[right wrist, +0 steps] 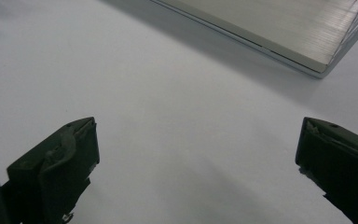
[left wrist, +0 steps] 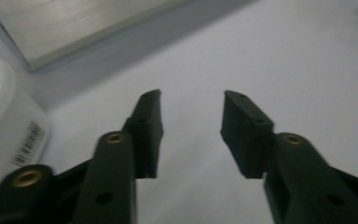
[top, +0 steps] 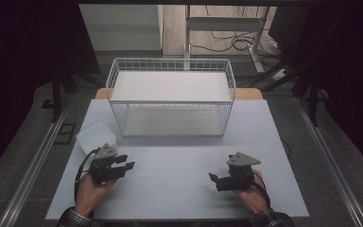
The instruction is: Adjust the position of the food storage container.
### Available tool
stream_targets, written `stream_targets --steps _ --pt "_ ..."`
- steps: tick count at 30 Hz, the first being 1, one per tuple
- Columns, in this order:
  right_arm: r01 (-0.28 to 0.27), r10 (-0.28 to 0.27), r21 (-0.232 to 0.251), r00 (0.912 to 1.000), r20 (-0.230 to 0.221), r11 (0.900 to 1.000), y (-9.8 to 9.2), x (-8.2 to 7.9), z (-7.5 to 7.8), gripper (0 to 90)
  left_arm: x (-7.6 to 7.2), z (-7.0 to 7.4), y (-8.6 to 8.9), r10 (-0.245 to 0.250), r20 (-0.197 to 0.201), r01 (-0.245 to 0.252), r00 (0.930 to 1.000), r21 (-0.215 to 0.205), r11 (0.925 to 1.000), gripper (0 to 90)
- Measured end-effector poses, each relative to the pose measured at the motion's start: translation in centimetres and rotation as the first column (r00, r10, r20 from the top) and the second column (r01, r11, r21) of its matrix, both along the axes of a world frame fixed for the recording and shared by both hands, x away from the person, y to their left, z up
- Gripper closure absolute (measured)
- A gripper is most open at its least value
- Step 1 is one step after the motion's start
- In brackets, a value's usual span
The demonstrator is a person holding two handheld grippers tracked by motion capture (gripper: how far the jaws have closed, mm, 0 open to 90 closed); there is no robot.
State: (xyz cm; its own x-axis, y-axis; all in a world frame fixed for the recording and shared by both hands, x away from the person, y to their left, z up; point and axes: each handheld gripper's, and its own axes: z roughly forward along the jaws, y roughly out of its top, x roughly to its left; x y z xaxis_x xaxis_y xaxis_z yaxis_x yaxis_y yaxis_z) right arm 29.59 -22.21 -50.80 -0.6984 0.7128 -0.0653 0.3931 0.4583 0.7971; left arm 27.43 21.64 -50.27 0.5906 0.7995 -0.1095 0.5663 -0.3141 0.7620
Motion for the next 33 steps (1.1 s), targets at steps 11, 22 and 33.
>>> stream_targets --steps 11,22,33 --pt "-0.012 0.012 -0.025 0.9999 0.000 1.000 0.1 0.0 0.0 0.0 1.8 1.2 2.3 0.034 -0.007 -0.034 0.9994 -0.015 0.9993 89.8" --pt "-0.016 0.016 -0.044 0.9999 0.003 0.999 0.3 0.0 -0.2 0.0 4.0 2.7 5.3 0.084 0.009 -0.084 0.9964 -0.032 0.9960 90.0" --pt "-0.022 0.022 -0.048 0.9997 0.000 0.999 0.4 0.0 -0.3 0.0 6.2 2.5 7.8 0.134 -0.003 -0.134 0.9909 -0.014 0.9908 90.0"
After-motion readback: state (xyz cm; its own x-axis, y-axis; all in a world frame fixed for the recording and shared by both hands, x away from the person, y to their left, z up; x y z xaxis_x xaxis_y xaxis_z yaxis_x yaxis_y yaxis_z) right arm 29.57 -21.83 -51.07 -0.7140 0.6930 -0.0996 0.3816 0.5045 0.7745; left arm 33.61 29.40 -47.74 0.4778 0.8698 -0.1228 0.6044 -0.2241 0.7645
